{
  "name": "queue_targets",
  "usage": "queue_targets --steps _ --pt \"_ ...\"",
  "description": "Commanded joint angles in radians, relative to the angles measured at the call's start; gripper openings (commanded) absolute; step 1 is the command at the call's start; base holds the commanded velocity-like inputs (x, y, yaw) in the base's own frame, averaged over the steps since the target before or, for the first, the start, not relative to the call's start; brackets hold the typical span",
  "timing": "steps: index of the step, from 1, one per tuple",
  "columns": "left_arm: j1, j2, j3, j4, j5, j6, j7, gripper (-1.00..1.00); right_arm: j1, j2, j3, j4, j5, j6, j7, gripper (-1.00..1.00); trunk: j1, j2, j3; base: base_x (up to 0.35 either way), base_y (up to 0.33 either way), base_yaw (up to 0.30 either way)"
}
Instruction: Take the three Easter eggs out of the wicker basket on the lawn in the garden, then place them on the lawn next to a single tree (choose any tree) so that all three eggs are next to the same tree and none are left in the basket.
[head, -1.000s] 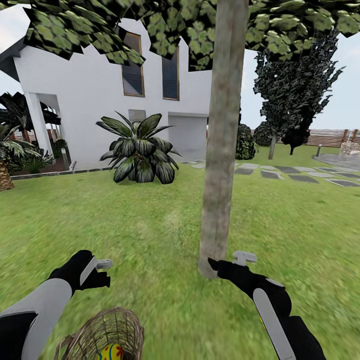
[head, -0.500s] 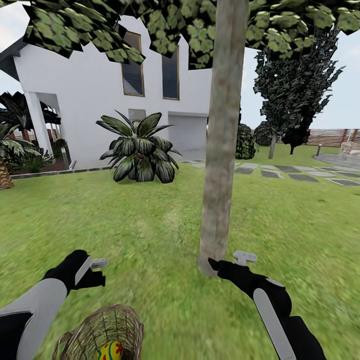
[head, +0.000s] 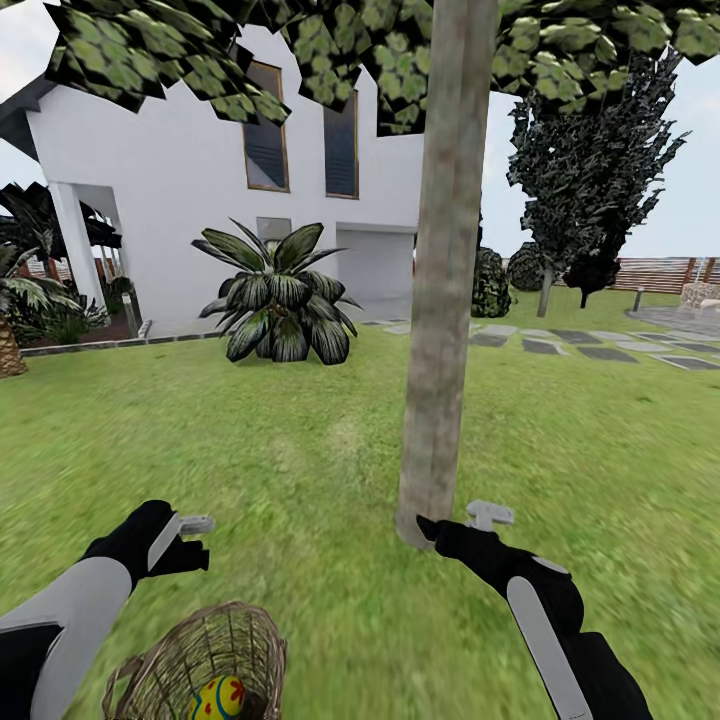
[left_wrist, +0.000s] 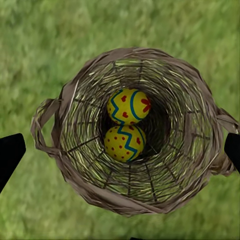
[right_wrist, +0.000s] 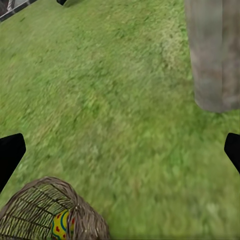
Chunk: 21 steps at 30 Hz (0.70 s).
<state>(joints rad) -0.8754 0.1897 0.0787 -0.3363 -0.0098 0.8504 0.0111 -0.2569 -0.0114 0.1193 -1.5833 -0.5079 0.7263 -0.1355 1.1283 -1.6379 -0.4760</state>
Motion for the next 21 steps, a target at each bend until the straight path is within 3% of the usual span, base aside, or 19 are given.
queue_targets --steps 1,6,21 --pt "0.0 -0.001 0.007 -0.002 -0.001 0.005 0.001 1.0 -0.001 -0.001 0.002 -0.001 -0.011 0.002 -0.01 1.0 0.004 -0.008 -0.004 0.0 0.0 0.0" --pt "0.0 -0.001 0.008 -0.004 -0.001 0.0 0.001 1.0 -0.001 -0.001 0.001 -0.001 -0.009 0.002 -0.01 1.0 0.023 -0.043 -0.02 0.0 0.0 0.0" --pt "0.0 -0.003 0.002 -0.002 -0.003 -0.096 0.001 1.0 -0.001 -0.001 0.001 0.001 -0.009 0.001 -0.011 1.0 0.081 -0.148 -0.067 0.0 0.0 0.0"
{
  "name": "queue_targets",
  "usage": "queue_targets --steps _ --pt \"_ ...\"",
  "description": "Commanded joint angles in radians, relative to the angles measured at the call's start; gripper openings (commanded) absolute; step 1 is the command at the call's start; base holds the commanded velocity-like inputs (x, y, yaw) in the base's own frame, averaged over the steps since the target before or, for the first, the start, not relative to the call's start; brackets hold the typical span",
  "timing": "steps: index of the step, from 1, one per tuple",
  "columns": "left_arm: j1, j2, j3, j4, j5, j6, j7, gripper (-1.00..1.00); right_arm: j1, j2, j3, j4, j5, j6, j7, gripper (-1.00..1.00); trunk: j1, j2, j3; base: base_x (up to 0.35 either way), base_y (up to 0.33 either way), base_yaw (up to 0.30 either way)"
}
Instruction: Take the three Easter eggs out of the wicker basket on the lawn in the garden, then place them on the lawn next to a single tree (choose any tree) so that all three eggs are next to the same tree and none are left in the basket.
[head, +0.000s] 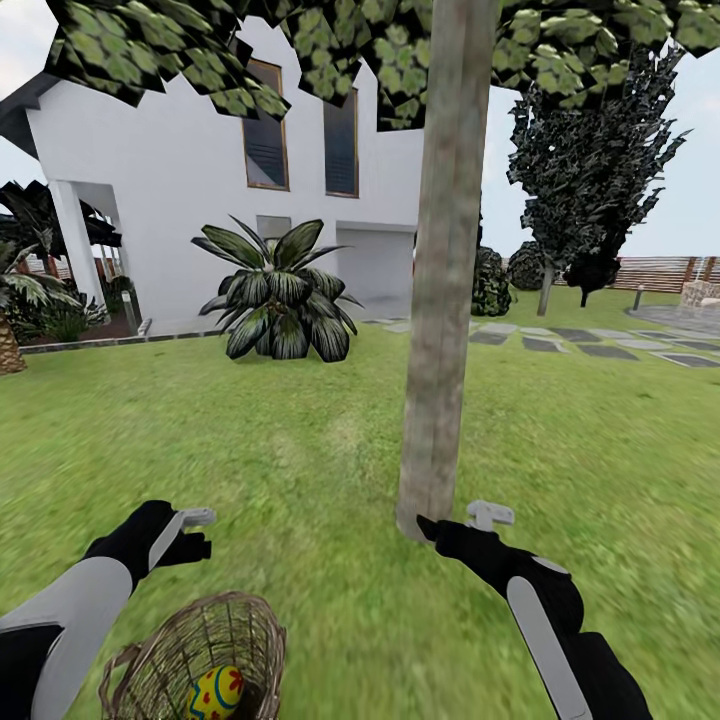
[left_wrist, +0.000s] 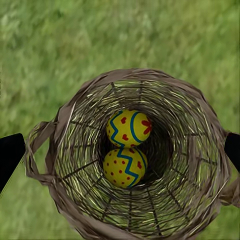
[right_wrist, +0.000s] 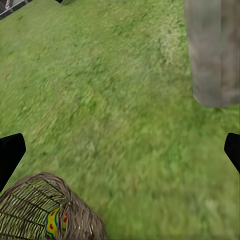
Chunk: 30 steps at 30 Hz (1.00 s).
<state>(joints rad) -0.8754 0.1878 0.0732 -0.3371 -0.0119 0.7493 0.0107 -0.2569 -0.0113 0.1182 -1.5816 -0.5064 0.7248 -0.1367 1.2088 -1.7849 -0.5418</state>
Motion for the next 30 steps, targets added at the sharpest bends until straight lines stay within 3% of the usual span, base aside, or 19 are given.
queue_targets --steps 1,30 --pt "0.0 -0.001 0.007 -0.001 -0.001 0.0 0.001 1.0 -0.001 -0.001 0.001 -0.001 -0.011 0.002 -0.01 1.0 0.004 -0.008 -0.004 0.0 0.0 0.0" --pt "0.0 -0.002 0.005 0.004 -0.002 -0.066 0.0 1.0 -0.001 -0.001 0.0 -0.001 -0.012 0.002 -0.009 1.0 0.115 -0.211 -0.095 0.0 0.0 0.0"
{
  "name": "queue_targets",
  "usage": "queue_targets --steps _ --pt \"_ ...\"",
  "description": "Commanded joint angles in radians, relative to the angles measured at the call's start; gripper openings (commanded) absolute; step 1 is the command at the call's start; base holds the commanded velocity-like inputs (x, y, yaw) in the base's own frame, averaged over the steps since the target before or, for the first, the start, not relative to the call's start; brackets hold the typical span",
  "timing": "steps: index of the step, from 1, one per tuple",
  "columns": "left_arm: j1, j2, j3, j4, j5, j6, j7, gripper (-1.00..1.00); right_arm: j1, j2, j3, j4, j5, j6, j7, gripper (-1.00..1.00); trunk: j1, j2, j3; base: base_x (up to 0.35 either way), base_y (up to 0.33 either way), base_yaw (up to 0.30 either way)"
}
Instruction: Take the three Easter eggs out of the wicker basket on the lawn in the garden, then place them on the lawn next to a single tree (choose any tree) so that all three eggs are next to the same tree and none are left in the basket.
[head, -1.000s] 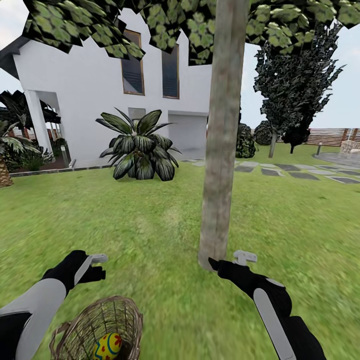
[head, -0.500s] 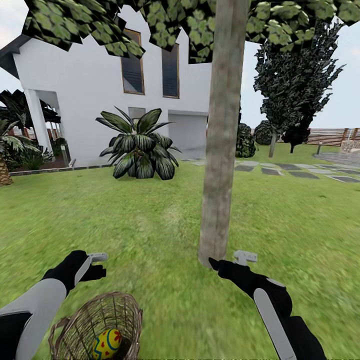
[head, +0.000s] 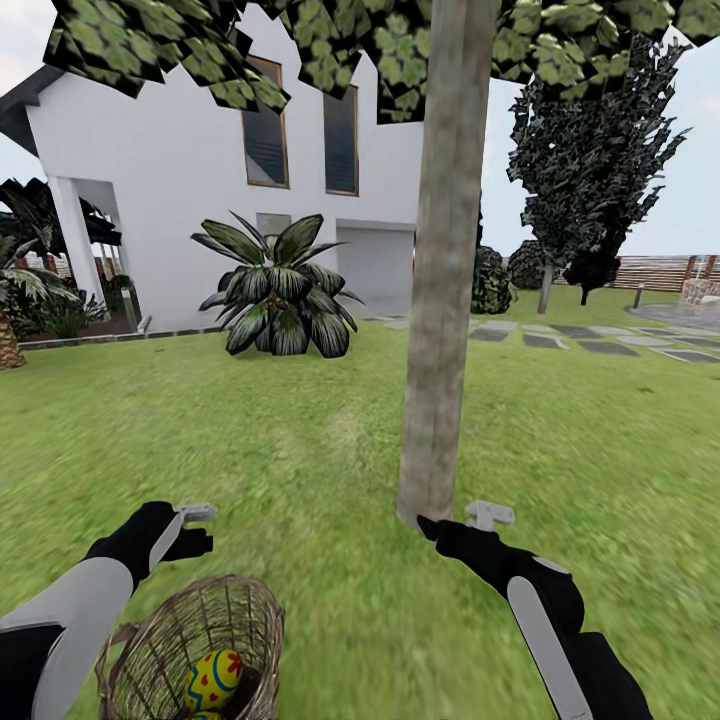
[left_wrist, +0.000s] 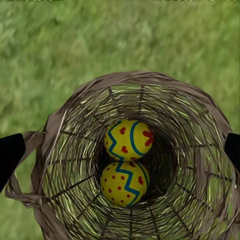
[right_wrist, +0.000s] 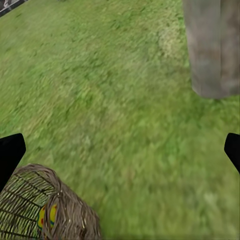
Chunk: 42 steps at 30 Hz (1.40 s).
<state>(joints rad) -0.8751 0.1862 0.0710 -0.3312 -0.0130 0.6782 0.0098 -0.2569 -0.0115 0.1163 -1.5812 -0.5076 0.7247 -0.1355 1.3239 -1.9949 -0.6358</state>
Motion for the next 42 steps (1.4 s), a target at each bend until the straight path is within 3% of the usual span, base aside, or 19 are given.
queue_targets --steps 1,42 --pt "-0.001 -0.001 0.007 -0.002 -0.001 0.004 0.001 1.0 -0.001 -0.001 0.002 -0.001 -0.011 0.002 -0.01 1.0 0.004 -0.008 -0.004 0.0 0.0 0.0" --pt "0.002 0.001 0.011 -0.005 0.0 -0.045 0.002 1.0 -0.001 -0.001 0.003 0.0 -0.012 0.001 -0.01 1.0 0.161 -0.295 -0.133 0.0 0.0 0.0"
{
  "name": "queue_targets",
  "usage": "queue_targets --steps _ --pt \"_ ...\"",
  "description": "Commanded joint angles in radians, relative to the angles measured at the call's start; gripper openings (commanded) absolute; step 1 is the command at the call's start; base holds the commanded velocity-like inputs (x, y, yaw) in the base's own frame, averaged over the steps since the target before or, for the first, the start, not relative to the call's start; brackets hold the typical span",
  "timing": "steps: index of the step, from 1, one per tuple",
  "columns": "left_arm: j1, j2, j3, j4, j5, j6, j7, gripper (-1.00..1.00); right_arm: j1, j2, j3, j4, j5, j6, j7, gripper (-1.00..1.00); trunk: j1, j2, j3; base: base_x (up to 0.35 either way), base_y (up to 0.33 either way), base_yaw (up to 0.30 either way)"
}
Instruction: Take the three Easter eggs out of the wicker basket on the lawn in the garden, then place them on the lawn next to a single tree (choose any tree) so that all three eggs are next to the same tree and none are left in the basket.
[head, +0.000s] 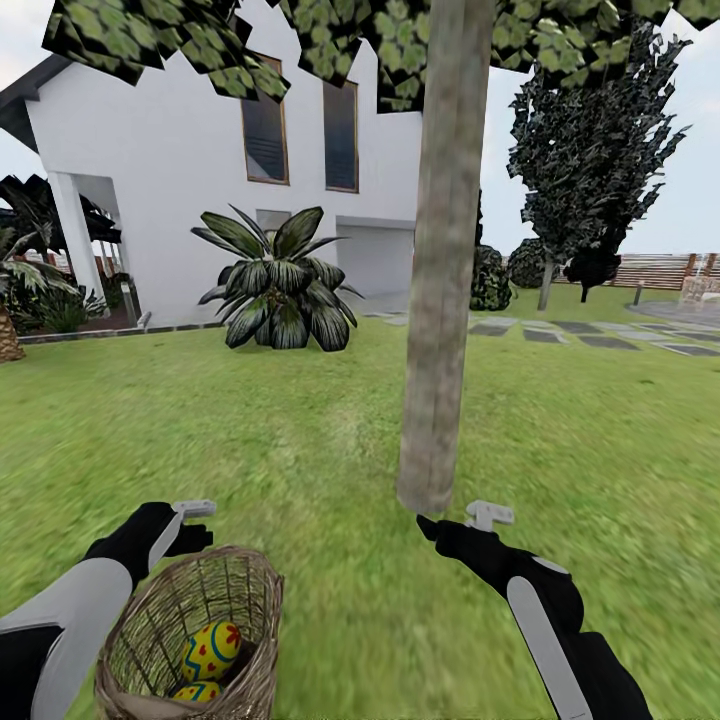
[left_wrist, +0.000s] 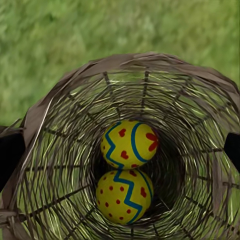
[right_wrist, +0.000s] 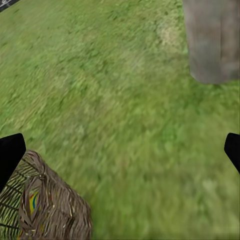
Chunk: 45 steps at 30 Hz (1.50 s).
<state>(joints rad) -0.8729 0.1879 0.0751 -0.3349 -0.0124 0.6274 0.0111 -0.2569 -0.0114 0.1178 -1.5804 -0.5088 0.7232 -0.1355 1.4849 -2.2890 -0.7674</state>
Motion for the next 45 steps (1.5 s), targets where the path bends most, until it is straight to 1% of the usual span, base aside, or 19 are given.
queue_targets --steps 1,7,30,45 --pt "0.0 -0.001 0.007 -0.003 -0.001 0.004 0.001 1.0 -0.001 -0.001 0.002 -0.001 -0.011 0.002 -0.01 1.0 0.004 -0.008 -0.004 0.0 0.0 0.0" --pt "0.0 -0.001 0.009 -0.001 0.0 -0.012 0.001 1.0 -0.001 0.0 0.002 -0.001 -0.01 0.002 -0.011 1.0 0.027 -0.05 -0.023 0.0 0.0 0.0" --pt "0.0 -0.001 0.003 0.0 -0.002 -0.033 0.001 1.0 -0.001 0.001 0.005 0.0 -0.008 0.002 -0.012 1.0 0.115 -0.211 -0.095 0.0 0.0 0.0" --pt "0.0 -0.002 0.004 0.0 -0.003 -0.033 0.001 1.0 -0.001 0.002 0.006 0.0 -0.008 0.002 -0.012 1.0 0.122 -0.215 -0.153 0.0 0.0 0.0"
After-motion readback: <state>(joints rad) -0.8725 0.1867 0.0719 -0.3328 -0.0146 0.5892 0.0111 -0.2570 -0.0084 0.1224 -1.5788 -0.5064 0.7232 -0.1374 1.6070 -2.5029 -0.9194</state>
